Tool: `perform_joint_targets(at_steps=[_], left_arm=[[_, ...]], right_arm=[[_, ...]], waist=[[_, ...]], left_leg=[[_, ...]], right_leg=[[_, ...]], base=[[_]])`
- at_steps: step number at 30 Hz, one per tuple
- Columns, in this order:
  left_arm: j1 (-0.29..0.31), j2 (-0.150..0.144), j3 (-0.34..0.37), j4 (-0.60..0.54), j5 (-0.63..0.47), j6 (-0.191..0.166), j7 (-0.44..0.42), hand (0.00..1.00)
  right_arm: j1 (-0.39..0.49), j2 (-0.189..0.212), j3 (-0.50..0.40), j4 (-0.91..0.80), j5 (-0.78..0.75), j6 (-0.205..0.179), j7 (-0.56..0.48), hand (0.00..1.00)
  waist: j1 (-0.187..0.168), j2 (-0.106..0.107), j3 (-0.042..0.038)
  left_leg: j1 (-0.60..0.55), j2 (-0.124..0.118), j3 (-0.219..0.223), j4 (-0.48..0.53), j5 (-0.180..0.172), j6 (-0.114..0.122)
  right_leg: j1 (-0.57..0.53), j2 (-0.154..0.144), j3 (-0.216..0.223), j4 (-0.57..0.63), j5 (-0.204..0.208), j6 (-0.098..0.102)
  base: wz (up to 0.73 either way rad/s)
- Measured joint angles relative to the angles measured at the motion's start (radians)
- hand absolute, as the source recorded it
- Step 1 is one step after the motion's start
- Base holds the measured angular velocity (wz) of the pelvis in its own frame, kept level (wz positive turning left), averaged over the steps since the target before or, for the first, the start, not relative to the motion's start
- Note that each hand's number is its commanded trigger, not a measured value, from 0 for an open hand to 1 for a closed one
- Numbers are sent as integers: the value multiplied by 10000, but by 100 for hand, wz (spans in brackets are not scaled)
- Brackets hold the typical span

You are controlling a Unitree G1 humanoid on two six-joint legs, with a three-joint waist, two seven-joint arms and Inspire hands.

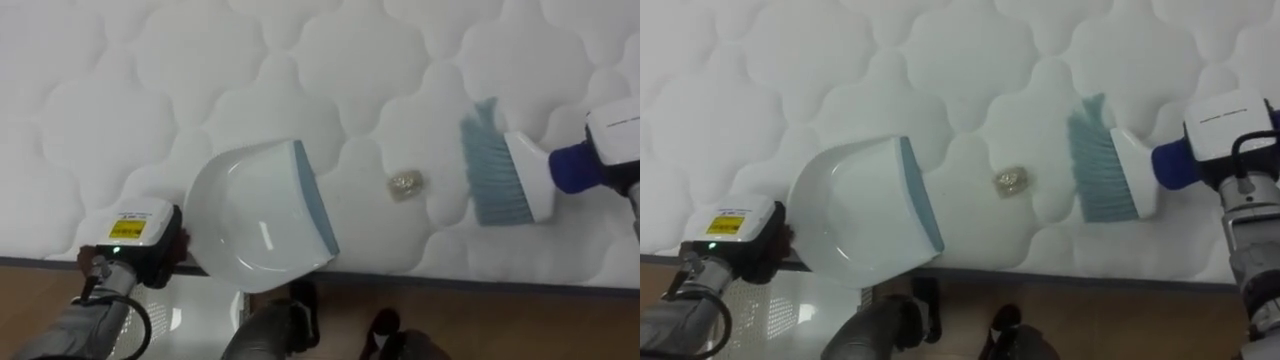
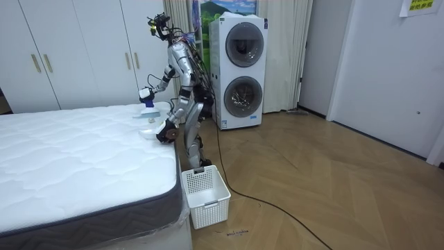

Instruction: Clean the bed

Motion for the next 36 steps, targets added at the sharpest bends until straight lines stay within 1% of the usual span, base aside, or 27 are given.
perform_joint_targets(at_steps=[3,8,12,15,17,19,21,22,25,26,28,30,32,34,36], left_arm=[[-4,-134,-8,55,-6,152,118,100],[64,-245,-23,51,-13,305,108,100],[69,-377,-18,85,-6,456,95,100],[83,-434,-17,112,-41,516,110,100],[117,-462,-21,153,-208,593,110,100],[102,-495,-145,266,-217,685,104,100],[134,-569,-166,264,-219,804,95,100],[142,-610,-174,264,-255,909,75,100],[163,-615,-174,253,-302,1040,12,100],[166,-617,-182,247,-321,1077,12,100],[120,-632,-183,195,-495,1182,-61,100],[187,-683,-176,237,-500,1238,-63,100],[208,-764,-171,271,-499,1293,-58,100],[289,-871,-171,258,-500,1361,-59,100],[286,-925,-167,175,-500,1421,-68,100]], right_arm=[[11,11,79,113,393,32,-40,100],[171,135,92,155,1037,209,-68,100],[499,403,43,121,2040,328,249,100],[598,519,-21,8,2430,329,509,100],[611,669,-24,-198,2620,409,630,100],[608,864,-20,-283,2844,417,835,100],[620,1006,-12,-421,2858,445,957,100],[666,1100,57,-664,2911,546,1074,100],[833,1342,114,-1011,2994,634,1426,100],[834,1404,122,-1037,3003,637,1483,100],[927,1628,120,-1321,2996,723,1738,100],[1069,1740,128,-1668,2953,784,1903,100],[1281,1828,125,-2219,2771,828,2083,100],[1394,1925,150,-2643,2473,830,2112,100],[1441,1968,295,-2984,2476,830,2337,100]], waist=[[37,0,0],[86,-2,-1],[69,12,-10],[37,41,-27],[5,69,-44],[5,65,-46],[0,66,-53],[-26,89,-76],[-94,100,-86],[-108,103,-88],[-134,116,-96],[-130,123,-99],[-135,162,-123],[-169,226,-168],[-207,240,-177]], left_leg=[[7,0,-1,-28,10,-5],[18,-4,-19,-66,27,-10],[37,17,-145,-63,32,-22],[36,31,-151,-55,34,-25],[43,66,-176,-91,49,-43],[149,65,-126,-140,61,-42],[337,39,6,-346,149,-39],[403,43,63,-481,210,-46],[467,46,97,-767,430,-72],[475,50,98,-796,461,-81],[480,144,112,-775,494,-115],[482,194,106,-765,515,-152],[482,183,100,-769,527,-168],[484,191,109,-794,563,-175],[503,212,111,-816,600,-173]], right_leg=[[10,13,-9,-42,0,0],[50,54,-10,-110,14,14],[211,111,-154,-254,49,8],[224,173,-97,-303,98,29],[260,261,-68,-452,200,14],[293,257,7,-448,224,12],[341,269,150,-589,294,20],[351,292,175,-638,383,6],[364,369,196,-840,531,-59],[366,384,194,-867,548,-81],[405,477,177,-920,590,-140],[435,539,174,-965,620,-191],[433,549,166,-1033,609,-222],[446,573,167,-1102,598,-233],[449,565,168,-1089,598,-234]], base=[[0],[0],[6],[-2],[-9],[-9],[-15],[-16],[-5],[0],[-4],[-2],[0],[-3],[0]])
